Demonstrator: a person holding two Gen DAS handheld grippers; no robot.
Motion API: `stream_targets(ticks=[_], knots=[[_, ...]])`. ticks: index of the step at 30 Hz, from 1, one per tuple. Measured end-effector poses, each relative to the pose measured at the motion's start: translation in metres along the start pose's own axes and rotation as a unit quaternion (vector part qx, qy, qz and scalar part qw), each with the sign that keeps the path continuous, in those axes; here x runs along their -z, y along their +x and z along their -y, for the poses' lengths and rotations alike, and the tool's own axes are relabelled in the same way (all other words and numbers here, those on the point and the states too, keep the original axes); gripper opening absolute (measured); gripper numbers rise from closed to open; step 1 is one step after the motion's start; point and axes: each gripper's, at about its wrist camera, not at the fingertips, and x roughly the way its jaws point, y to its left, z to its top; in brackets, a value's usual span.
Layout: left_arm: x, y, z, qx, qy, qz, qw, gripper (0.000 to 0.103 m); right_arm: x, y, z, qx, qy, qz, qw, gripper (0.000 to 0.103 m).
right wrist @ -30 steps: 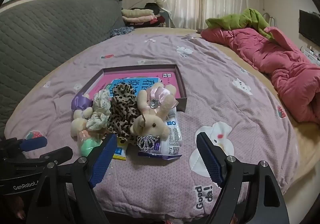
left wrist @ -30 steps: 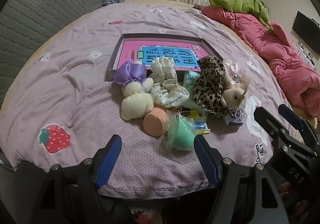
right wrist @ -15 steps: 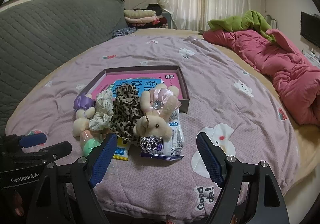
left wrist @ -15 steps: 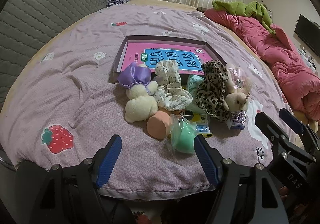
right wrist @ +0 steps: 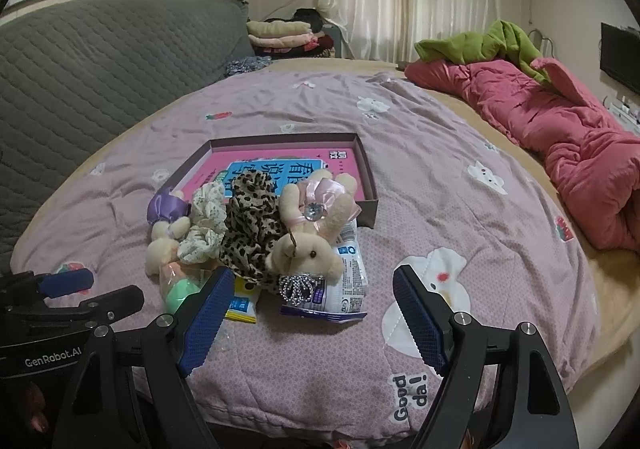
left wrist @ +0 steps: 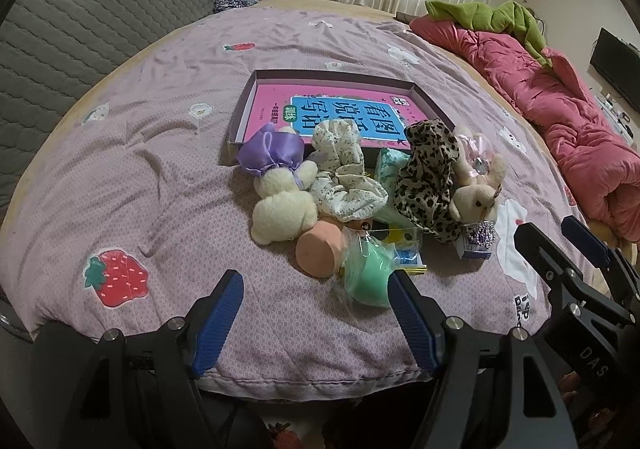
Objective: Organize soft objects
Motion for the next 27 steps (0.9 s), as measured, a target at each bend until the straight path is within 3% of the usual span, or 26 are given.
stream_targets(ticks=[27], knots=[[0.0013,0.0040,0.0027,0.020,-0.002,-0.015,0.9997,0.074,0.0002,0.0002,-0.0007,-0.001,0.002,-0.001,1.000,0.082]])
